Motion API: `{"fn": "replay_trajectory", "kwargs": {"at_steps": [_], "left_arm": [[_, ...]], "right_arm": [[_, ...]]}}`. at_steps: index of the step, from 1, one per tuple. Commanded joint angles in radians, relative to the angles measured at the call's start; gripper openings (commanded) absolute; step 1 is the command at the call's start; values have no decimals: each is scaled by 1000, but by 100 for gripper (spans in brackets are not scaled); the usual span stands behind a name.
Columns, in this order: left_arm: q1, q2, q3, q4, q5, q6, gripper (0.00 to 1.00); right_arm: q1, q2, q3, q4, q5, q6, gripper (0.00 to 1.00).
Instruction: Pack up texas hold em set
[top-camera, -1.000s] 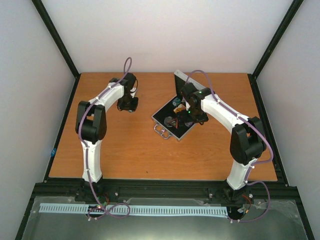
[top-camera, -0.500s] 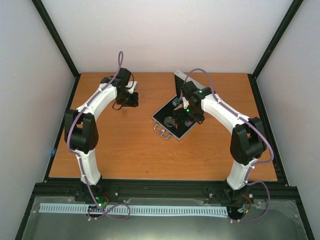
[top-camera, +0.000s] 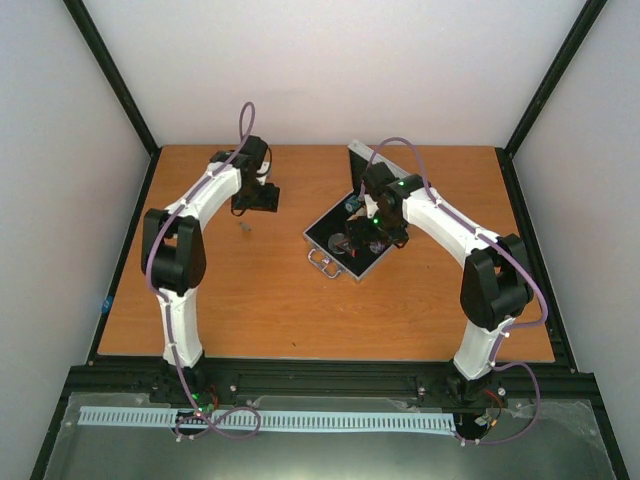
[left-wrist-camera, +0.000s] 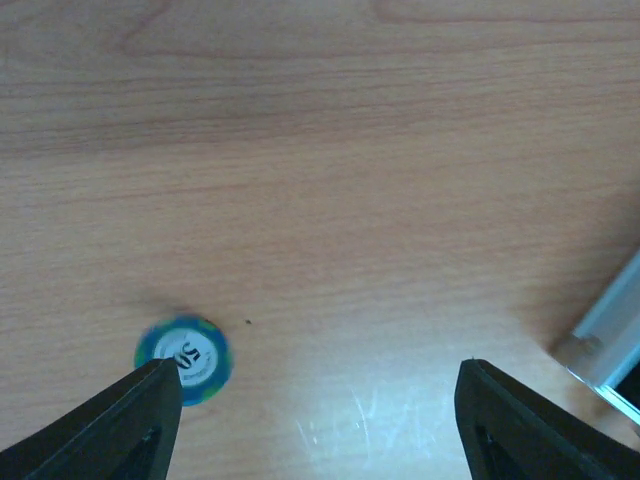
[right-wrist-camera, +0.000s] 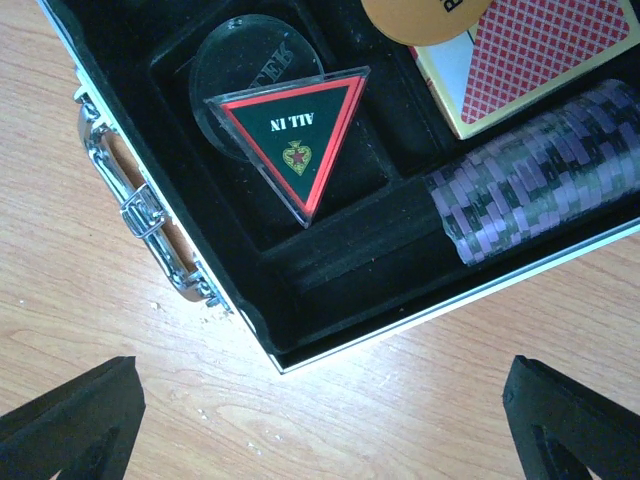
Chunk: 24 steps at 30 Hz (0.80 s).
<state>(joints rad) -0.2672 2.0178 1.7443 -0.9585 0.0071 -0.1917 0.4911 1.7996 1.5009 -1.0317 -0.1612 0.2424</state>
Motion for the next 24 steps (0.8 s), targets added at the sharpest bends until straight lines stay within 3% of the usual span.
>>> {"fn": "replay_trajectory", "kwargs": {"at_steps": [1,9,24], "left_arm": [[15,84,80,-46,-86,-35,77],[65,103,-22,25,-55,-75,77],[65,214,22,49,-37,-70,76]], "right_arm": [[-6,-32,14,-27,28,-22,100],[-7,-45,-16,-33,49,-43,100],[-7,-28,-8,-38,45,-66,100]]}}
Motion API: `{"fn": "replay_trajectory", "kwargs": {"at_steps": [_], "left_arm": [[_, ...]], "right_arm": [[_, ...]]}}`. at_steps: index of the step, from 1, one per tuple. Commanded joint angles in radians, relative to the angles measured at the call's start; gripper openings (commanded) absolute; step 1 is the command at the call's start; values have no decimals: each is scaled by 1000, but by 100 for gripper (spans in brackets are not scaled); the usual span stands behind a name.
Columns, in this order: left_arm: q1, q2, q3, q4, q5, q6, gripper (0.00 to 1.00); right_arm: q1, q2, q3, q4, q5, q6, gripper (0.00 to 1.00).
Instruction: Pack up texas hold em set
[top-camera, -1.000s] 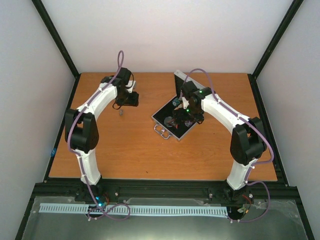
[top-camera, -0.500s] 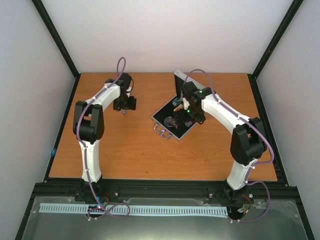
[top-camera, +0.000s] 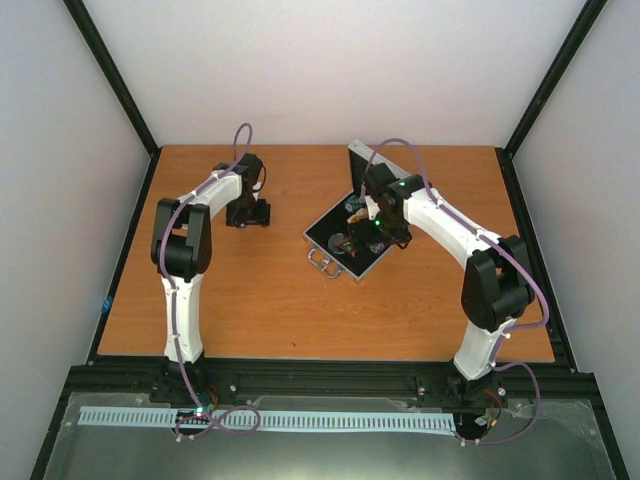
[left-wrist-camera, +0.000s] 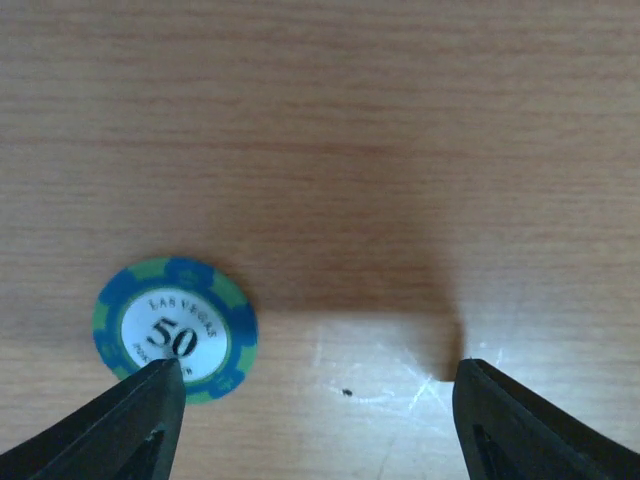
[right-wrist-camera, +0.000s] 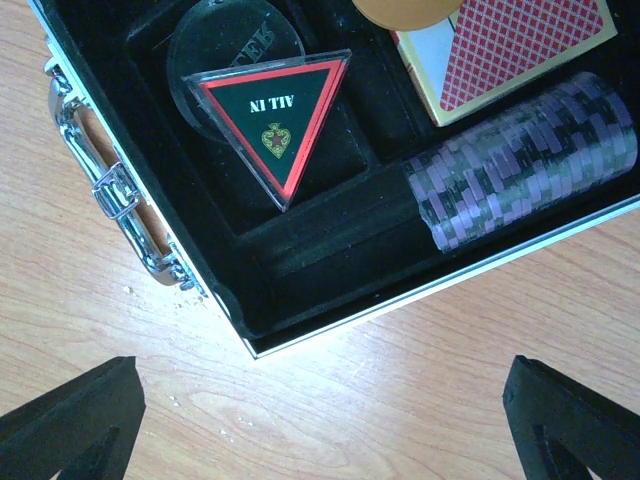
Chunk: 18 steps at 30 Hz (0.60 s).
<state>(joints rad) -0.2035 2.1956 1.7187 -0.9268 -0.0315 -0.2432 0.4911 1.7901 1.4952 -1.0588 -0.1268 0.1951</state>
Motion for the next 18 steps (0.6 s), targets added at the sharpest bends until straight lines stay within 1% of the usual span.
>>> {"fn": "replay_trajectory", "kwargs": {"at_steps": [1,5,8,12,18], "left_arm": [[1,43,54,16,-2,-21,76],[1,57,79,4,-6,-24,76],[1,20,70,9,18,-24,76],[1,-28,79,-10,-2,-18,76],[6,18,164,-63,-53,6,78]], "right_arm": [[-6,-22,-6,-10,14,-19,100],[-6,-31,-22,-11,27,-19,100],[-6,-32,-28,-9,32,-20,100],[-7,-16,-18,-2,21,-16,100],[-6,27,30,-10,9,-25,100]]}}
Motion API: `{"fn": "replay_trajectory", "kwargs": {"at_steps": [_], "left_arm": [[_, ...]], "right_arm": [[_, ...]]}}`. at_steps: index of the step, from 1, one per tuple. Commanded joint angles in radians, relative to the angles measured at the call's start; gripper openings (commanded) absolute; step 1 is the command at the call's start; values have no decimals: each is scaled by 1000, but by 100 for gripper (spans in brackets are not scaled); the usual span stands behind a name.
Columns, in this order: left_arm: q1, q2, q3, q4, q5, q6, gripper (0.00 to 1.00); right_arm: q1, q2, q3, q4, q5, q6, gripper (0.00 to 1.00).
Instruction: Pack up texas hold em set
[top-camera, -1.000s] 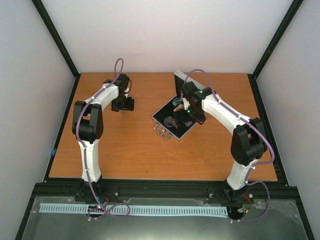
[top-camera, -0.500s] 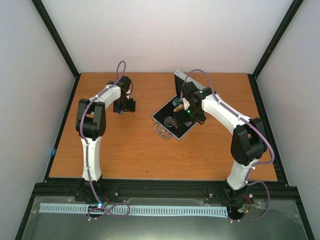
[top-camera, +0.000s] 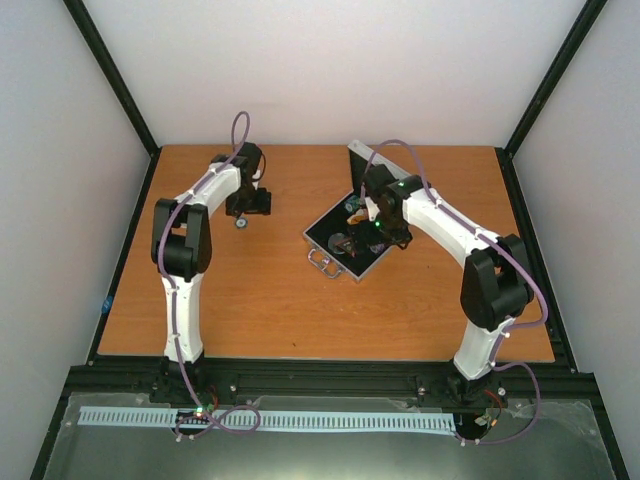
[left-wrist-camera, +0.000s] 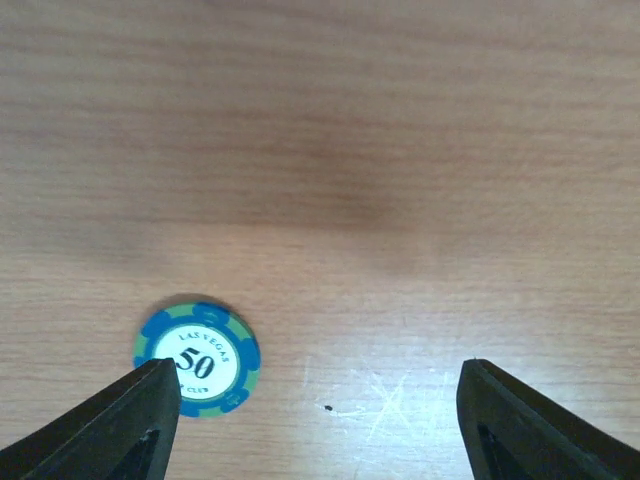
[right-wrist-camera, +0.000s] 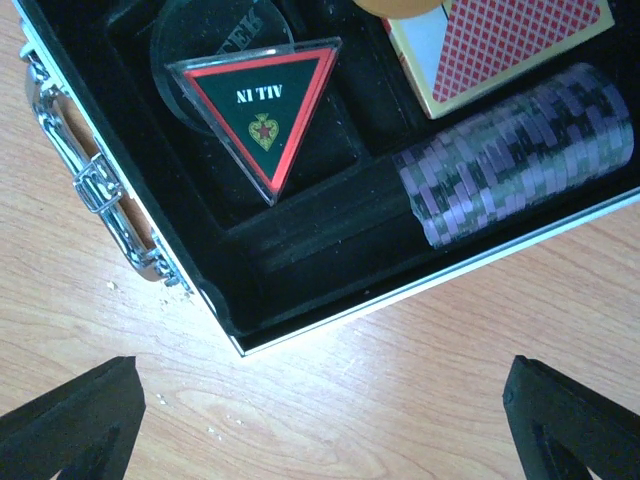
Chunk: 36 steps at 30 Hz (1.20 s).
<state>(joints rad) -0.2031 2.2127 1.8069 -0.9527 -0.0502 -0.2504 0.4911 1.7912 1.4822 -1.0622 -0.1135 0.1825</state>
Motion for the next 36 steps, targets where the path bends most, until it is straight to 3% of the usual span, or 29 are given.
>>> {"fn": "replay_trajectory", "kwargs": {"at_steps": [1,27,36], "left_arm": [[9,10,82,-40,-33,15,78],[73,100,18,-28,-3,41,78],[80,54,-56,-30,-3,47,62]], "right_arm": [[-6,32,50,-9,-3,-14,100],[-7,71,82,-30,5,-10,100],[-7,68,81,-27,5,3,100]]}}
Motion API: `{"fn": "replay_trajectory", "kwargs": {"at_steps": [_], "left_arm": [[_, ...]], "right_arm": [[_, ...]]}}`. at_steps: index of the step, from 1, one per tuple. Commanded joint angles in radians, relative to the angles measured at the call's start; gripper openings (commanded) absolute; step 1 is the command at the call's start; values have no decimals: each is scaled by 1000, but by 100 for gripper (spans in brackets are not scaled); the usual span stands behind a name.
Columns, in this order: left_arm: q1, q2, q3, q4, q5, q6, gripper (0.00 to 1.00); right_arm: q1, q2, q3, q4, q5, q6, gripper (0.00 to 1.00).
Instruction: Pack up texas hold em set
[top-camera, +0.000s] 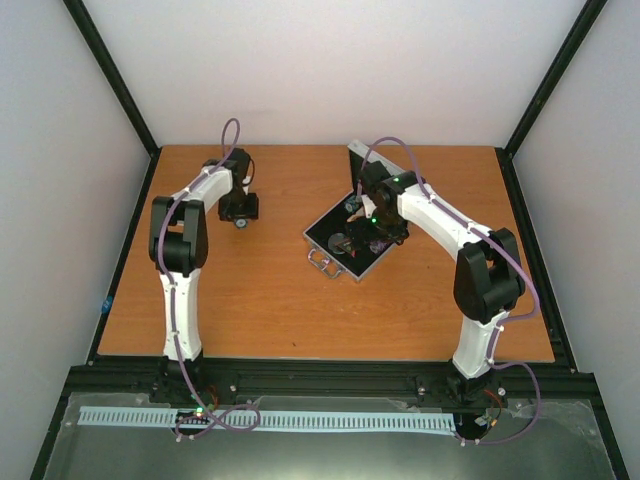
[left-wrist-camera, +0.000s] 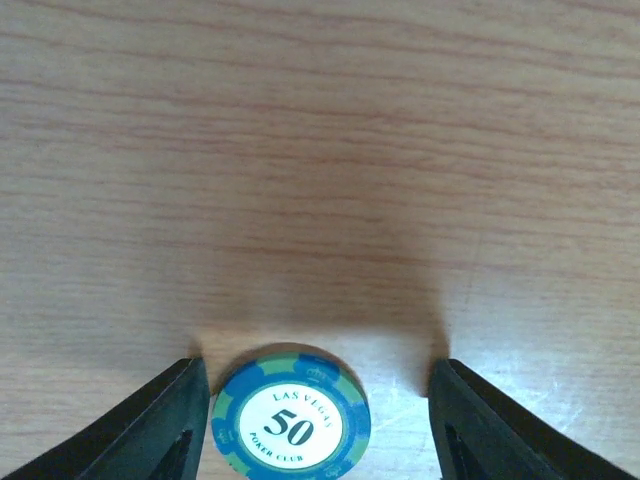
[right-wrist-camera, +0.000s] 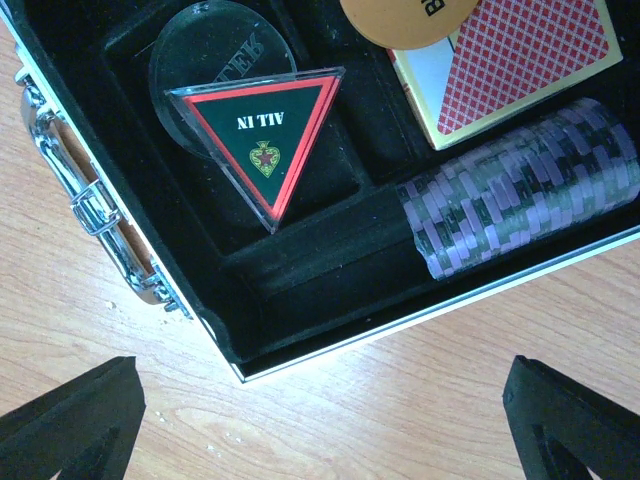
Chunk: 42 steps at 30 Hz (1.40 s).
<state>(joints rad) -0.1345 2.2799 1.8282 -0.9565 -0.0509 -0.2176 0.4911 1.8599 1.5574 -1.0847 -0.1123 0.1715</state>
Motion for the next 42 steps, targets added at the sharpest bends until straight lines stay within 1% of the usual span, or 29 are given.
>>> {"fn": "replay_trajectory", "kwargs": {"at_steps": [1,3,6,10,13,16,18,20,27,31,34,42], "left_arm": [[12,-31,-102,-19,-4,14,62],[12,-58,-150,-3,-8,15,63],[12,-66,-181,9,-8,18,64],[12,-45,-165,13,3,17,63],[12,-17,-124,1,4,18,62],[12,3,-75,-9,8,16,55],[11,12,-52,-16,3,16,47],[12,19,-36,-26,4,17,43],[12,-15,-105,-7,1,19,39],[12,-29,-119,-3,3,21,30],[12,-45,-110,-10,6,21,27],[12,-125,-90,-26,22,17,24]], "right_arm": [[-7,-2,3,-2,4,16,100],[-6,-4,-5,6,-3,20,100],[-7,0,-9,13,-15,25,100],[-6,7,-5,12,-19,25,100],[-7,5,-5,10,-17,23,100],[-6,3,-9,4,-11,21,100],[-7,2,-9,2,-10,19,100],[-7,1,-7,1,-10,17,100],[-7,9,-2,2,-5,16,100],[-8,15,2,5,-12,13,100],[-7,18,5,6,-15,13,100],[-7,13,3,13,-14,19,100]]}}
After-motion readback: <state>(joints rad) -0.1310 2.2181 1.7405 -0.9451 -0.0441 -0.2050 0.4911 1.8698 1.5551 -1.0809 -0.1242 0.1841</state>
